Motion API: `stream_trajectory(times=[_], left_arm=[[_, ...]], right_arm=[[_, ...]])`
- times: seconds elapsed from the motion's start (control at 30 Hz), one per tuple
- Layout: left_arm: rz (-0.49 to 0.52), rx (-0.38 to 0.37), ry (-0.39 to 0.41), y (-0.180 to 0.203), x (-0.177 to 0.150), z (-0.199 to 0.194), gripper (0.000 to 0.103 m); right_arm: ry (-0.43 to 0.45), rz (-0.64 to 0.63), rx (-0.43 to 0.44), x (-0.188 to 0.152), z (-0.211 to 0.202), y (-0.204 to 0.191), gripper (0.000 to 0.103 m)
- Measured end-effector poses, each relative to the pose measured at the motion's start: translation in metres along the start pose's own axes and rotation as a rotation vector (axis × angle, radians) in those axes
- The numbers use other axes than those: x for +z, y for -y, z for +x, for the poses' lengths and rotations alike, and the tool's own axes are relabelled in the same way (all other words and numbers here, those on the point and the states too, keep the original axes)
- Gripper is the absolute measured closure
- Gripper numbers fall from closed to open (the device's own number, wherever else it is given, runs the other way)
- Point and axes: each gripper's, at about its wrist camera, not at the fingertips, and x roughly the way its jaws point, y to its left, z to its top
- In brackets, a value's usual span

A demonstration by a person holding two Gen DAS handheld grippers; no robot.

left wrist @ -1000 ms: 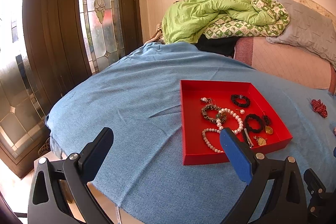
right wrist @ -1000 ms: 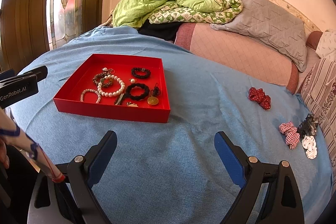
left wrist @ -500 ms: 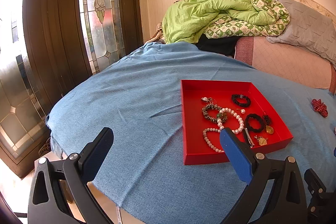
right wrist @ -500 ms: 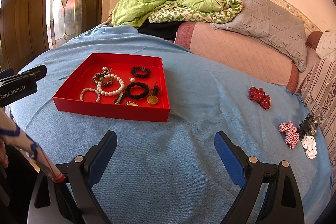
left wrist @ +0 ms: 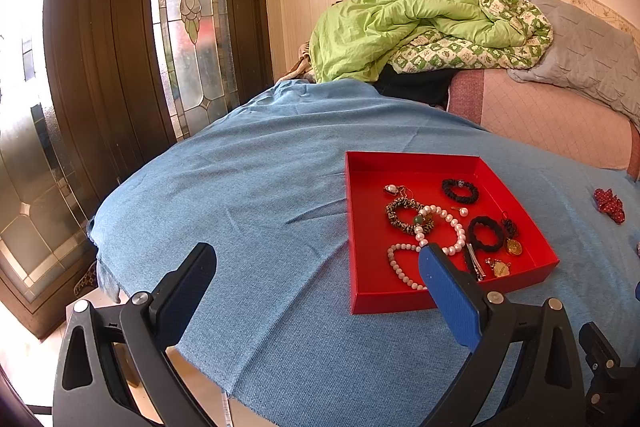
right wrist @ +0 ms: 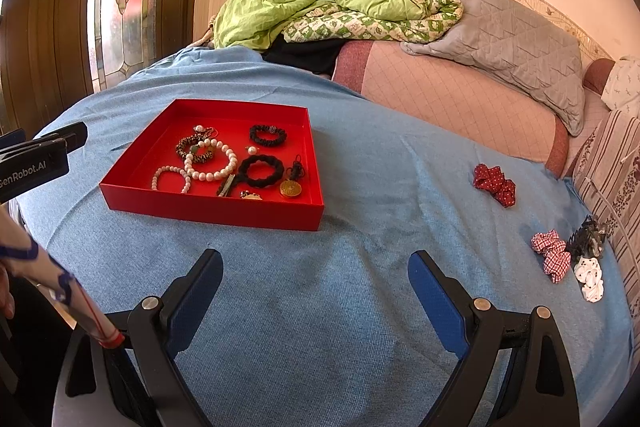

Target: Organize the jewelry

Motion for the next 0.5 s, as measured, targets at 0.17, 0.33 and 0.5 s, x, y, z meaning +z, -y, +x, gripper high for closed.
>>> stream_trajectory(times=[0.17,0.33,0.5], left_arm=[[0.001,0.001,0.0,0.0009,0.0004,-0.0001,0.002],[0.002,0.003,-0.004,0.001,0.0003,0.0005,0.002],[0.025,0.022,-0.023,-0.0039,-0.0005,0.0036,0.002]], right_arm=[[-0.001,0.0,0.0,0.0,0.0004,0.0001,0.007],[-0.002,0.0,0.0,-0.0004,0.0005,0.0006,0.007],[-0.014,0.036,0.015,-0.0006,-0.001,0.0084,0.007]])
